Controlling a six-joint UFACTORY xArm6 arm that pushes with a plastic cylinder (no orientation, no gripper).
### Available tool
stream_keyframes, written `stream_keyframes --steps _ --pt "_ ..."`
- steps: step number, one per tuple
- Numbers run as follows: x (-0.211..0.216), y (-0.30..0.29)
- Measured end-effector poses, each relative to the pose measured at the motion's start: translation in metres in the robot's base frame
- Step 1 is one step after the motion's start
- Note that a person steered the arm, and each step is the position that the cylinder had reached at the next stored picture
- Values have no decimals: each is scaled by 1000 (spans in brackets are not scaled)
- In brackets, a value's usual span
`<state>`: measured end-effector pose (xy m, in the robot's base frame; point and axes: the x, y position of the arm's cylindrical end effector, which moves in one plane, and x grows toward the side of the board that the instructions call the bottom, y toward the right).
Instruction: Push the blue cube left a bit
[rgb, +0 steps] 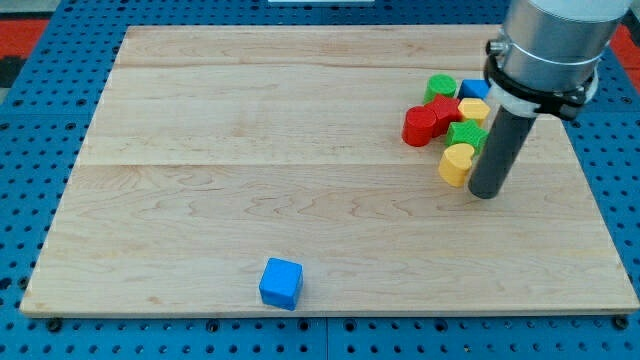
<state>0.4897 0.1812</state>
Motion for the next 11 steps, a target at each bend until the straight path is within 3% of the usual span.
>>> stream_keyframes --steps 2,8,10,11 --pt "125 26" --pt "129 -3" --pt "129 -160" --pt "115 -176"
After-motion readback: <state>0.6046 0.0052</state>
